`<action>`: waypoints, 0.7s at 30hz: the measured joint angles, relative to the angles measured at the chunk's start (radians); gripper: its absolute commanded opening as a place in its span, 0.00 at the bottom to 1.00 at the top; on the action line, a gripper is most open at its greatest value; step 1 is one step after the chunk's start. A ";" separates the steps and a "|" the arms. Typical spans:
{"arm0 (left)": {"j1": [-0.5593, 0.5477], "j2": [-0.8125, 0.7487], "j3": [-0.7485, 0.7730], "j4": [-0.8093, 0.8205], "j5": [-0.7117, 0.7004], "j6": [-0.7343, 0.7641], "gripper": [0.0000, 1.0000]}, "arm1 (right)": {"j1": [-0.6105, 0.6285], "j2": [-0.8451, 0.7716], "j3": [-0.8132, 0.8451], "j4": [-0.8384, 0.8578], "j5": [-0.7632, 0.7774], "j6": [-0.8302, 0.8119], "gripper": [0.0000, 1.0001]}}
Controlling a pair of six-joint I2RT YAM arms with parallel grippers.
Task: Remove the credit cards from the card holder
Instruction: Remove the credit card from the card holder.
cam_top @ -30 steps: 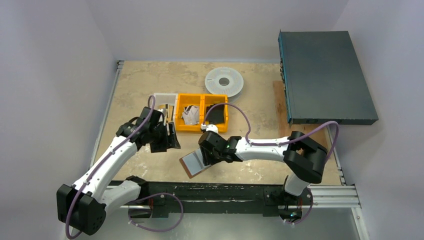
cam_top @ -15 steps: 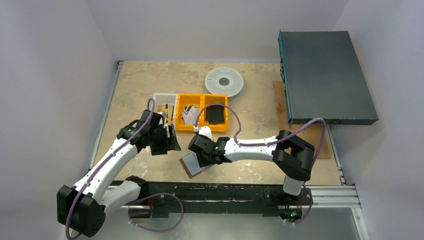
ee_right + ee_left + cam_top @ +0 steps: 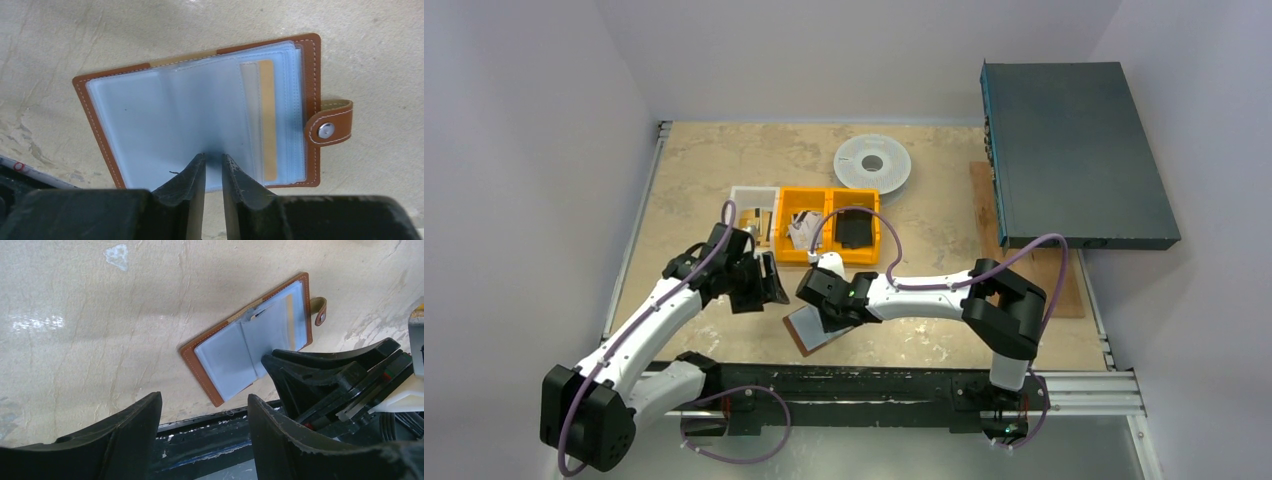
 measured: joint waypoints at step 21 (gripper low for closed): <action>-0.109 0.320 -0.048 0.375 0.151 -0.237 0.07 | -0.061 -0.015 -0.081 0.205 -0.232 -0.032 0.07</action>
